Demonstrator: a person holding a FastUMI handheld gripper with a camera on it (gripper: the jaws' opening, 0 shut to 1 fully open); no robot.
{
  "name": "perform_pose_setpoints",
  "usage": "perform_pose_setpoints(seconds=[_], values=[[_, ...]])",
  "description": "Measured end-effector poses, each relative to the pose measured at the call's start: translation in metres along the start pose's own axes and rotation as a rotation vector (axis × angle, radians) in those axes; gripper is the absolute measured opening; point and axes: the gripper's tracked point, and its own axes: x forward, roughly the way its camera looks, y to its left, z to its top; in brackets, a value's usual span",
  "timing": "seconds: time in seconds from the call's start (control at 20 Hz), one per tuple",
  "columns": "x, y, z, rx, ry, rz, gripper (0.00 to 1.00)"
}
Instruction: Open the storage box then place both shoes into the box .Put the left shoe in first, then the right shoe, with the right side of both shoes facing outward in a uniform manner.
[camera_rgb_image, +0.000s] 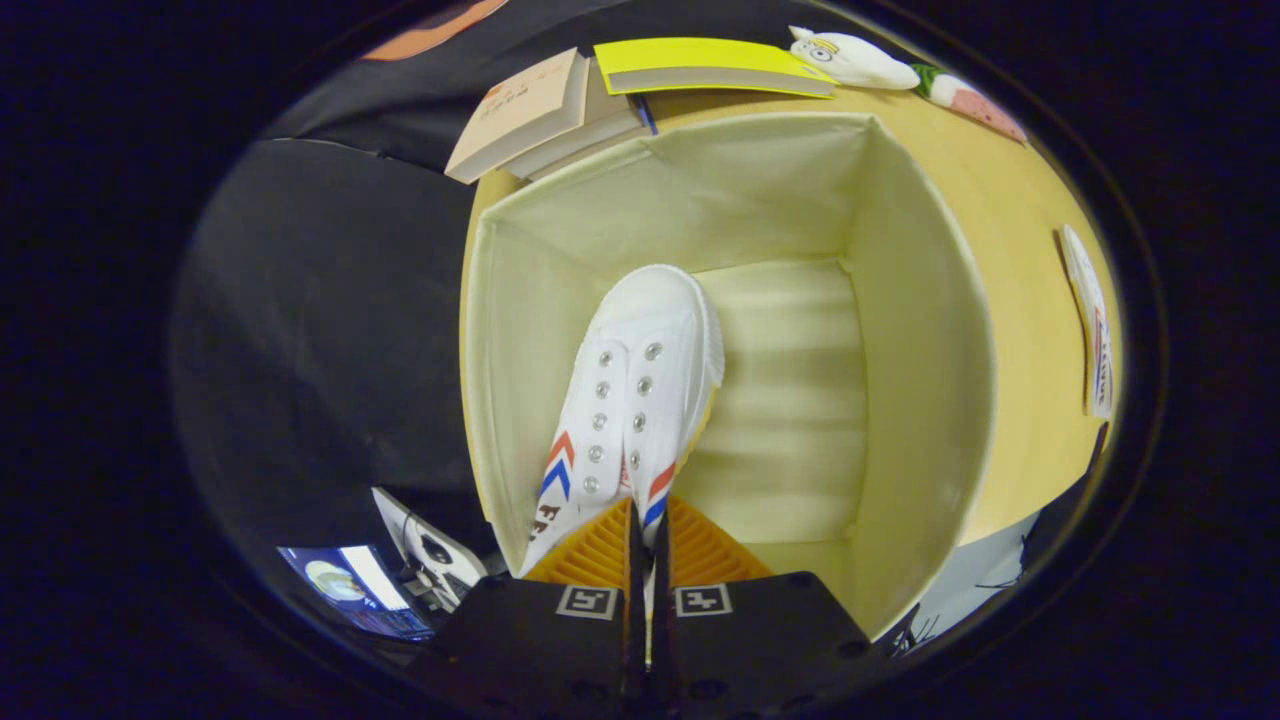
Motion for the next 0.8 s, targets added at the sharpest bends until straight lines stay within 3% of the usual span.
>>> perform_pose_setpoints(seconds=[0.05,0.35,0.6,0.8], values=[[0.004,0.005,0.004,-0.001,0.0,0.017,0.22],[-0.026,0.012,0.0,-0.044,-0.067,0.013,0.82],[-0.084,-0.006,-0.005,-0.072,-0.173,0.002,0.87],[-0.146,-0.047,-0.006,-0.079,-0.284,-0.026,0.87]])
